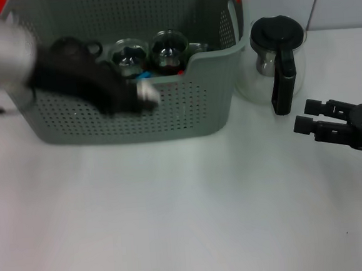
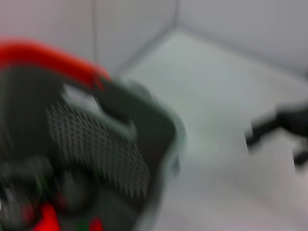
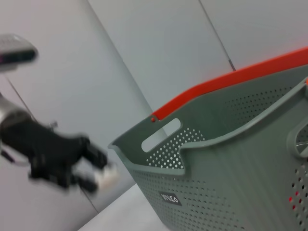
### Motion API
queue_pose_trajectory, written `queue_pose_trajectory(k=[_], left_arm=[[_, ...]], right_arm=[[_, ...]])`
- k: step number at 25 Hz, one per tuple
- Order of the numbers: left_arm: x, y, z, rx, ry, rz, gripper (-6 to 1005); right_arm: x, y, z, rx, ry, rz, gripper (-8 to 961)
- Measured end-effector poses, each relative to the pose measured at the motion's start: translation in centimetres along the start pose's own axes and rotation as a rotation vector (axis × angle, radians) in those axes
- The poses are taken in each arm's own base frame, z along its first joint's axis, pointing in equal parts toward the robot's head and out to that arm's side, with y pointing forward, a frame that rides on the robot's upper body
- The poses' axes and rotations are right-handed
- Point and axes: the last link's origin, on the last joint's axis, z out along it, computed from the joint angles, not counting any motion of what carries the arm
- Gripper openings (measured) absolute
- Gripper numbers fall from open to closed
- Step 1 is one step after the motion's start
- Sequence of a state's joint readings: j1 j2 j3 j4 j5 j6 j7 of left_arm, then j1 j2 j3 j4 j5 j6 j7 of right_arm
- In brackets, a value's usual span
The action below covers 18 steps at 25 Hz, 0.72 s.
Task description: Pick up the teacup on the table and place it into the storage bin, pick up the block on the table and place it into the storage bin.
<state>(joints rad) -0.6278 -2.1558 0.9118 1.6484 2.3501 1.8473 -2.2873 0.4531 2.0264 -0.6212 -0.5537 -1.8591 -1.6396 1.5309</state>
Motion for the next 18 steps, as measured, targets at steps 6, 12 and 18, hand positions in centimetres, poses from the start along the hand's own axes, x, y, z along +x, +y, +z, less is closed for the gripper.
queue_pose_trajectory(k=[6, 12, 18], left_arm=[[5.0, -2.8, 0.4, 0.137, 0.19, 0.006, 415], [7.1, -6.8, 4.7, 0.292, 0.108, -0.016, 421], [5.7, -10.4, 10.3, 0.478, -0.08, 0.005, 444]], right_arm=[[-0.1, 0.1, 0.0, -0.006, 0.0, -0.002, 883], [-0.2, 0.4, 0.1, -0.027, -0.006, -0.006, 882], [-0.3, 0.4, 0.2, -0.032, -0.009, -0.017, 884]])
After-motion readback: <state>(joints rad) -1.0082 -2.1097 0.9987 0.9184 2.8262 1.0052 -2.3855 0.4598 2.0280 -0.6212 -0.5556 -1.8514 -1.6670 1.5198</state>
